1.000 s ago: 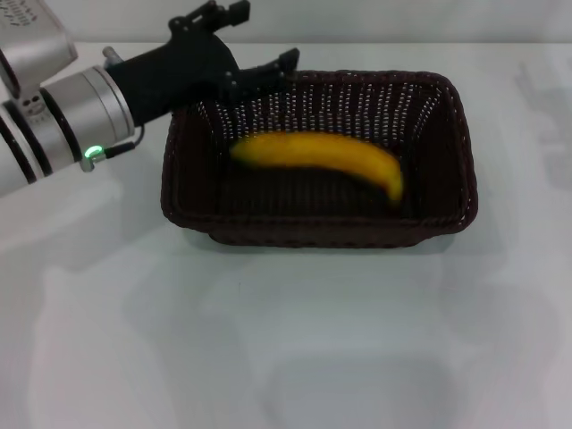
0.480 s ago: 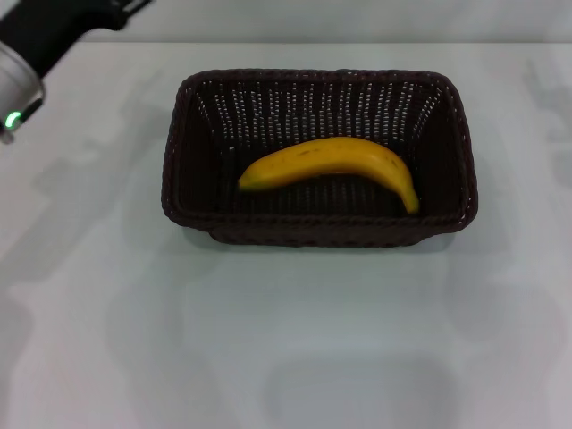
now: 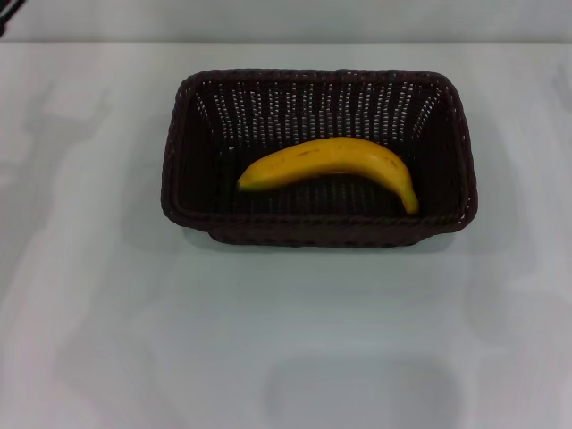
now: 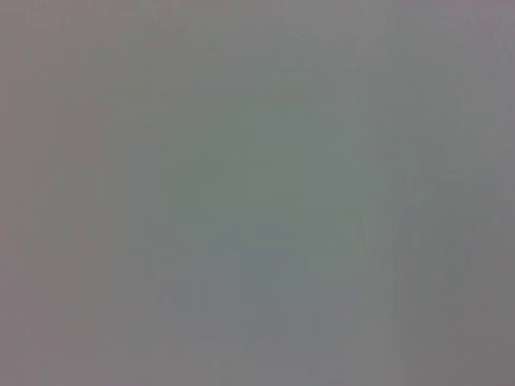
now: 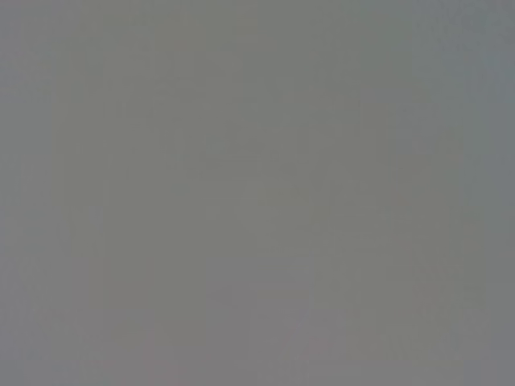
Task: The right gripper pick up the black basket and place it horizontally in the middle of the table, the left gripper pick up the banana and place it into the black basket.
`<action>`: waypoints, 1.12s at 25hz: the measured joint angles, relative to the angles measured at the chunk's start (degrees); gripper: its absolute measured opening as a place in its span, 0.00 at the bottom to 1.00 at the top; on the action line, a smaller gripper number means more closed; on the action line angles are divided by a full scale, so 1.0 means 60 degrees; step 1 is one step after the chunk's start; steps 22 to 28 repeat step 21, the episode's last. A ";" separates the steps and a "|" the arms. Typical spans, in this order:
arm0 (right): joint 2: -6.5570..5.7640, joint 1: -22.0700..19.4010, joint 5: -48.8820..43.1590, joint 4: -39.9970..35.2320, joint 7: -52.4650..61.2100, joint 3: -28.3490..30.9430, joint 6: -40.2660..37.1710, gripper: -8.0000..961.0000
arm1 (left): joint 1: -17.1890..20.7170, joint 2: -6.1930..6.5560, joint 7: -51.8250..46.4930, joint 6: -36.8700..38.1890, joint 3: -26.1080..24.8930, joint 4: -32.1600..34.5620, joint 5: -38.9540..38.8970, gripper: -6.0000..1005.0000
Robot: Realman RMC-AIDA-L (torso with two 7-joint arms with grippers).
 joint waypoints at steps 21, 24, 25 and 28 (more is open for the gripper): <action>0.0044 0.0032 -0.0056 -0.0504 0.0365 -0.0127 -0.0511 0.79 | 0.1847 -0.0001 -0.0040 -0.0838 0.0427 0.0257 -0.0937 0.88; 0.0044 0.0032 -0.0056 -0.0504 0.0365 -0.0127 -0.0511 0.79 | 0.1847 -0.0001 -0.0040 -0.0838 0.0427 0.0257 -0.0937 0.88; 0.0044 0.0032 -0.0056 -0.0504 0.0365 -0.0127 -0.0511 0.79 | 0.1847 -0.0001 -0.0040 -0.0838 0.0427 0.0257 -0.0937 0.88; 0.0044 0.0032 -0.0056 -0.0504 0.0365 -0.0127 -0.0511 0.79 | 0.1847 -0.0001 -0.0040 -0.0838 0.0427 0.0257 -0.0937 0.88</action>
